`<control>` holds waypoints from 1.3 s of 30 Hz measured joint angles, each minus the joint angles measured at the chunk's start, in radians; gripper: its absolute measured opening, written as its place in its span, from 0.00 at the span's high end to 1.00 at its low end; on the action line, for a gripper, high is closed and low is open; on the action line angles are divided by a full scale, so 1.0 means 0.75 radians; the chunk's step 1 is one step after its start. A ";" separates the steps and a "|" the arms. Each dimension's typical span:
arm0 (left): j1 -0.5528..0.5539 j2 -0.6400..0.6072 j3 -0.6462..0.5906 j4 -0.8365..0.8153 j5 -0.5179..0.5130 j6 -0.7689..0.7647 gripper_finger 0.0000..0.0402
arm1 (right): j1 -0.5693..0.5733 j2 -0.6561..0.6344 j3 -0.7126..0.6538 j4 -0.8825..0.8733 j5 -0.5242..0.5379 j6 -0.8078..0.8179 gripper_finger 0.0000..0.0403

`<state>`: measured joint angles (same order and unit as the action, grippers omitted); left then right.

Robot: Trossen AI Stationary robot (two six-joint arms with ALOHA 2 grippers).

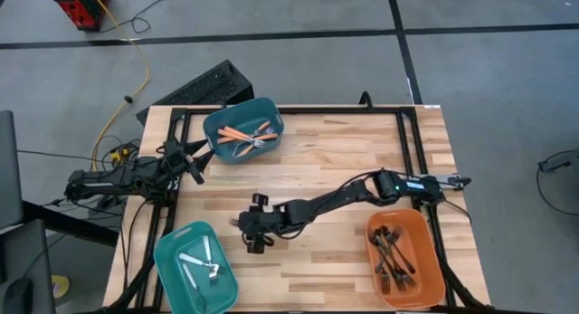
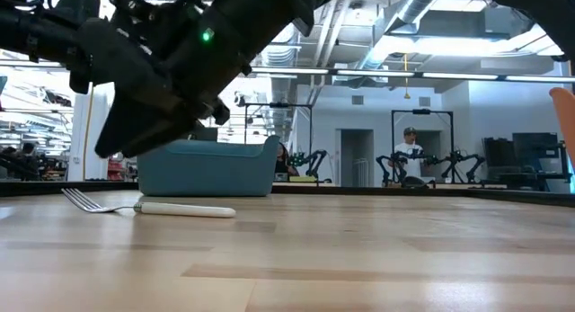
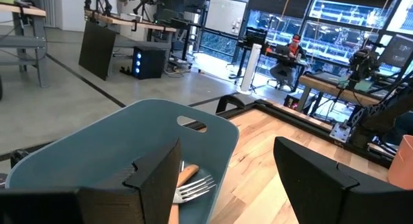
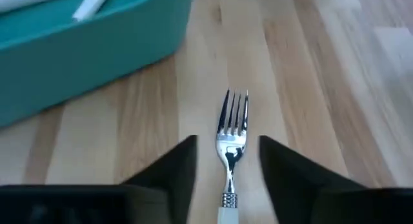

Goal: Sort silverware by color (type)
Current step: Put the white fork into the green bin

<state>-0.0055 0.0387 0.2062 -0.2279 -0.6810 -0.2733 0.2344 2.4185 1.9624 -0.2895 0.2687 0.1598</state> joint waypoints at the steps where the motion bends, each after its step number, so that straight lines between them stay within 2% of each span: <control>1: 0.000 -0.001 0.000 0.000 0.000 0.001 0.42 | -0.002 0.011 0.001 0.004 0.002 0.001 0.48; 3: 0.000 0.000 0.000 -0.001 -0.001 0.001 0.42 | -0.008 0.022 -0.002 -0.021 0.008 0.010 0.40; 5: 0.000 0.000 0.000 -0.001 -0.004 0.001 0.42 | -0.010 0.045 -0.005 0.016 0.014 0.015 0.37; 10: 0.000 -0.001 0.000 -0.007 -0.017 0.001 0.42 | -0.011 0.114 -0.001 0.090 0.033 0.010 0.39; 15: -0.001 -0.001 0.000 -0.024 -0.017 0.001 0.42 | -0.013 0.121 -0.002 0.023 0.058 0.047 0.44; 19: 0.000 -0.001 0.000 -0.031 -0.019 0.003 0.42 | -0.011 0.119 0.001 -0.047 0.087 0.087 0.54; 26: -0.001 -0.001 0.000 -0.034 -0.019 0.004 0.42 | -0.010 0.112 0.002 -0.130 0.106 0.099 0.95; 39: -0.001 -0.001 0.000 -0.036 -0.020 0.003 0.42 | -0.007 0.088 -0.004 -0.114 0.131 0.125 0.96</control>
<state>-0.0059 0.0383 0.2062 -0.2546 -0.6964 -0.2714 0.2294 2.4845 1.9592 -0.3748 0.3673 0.2533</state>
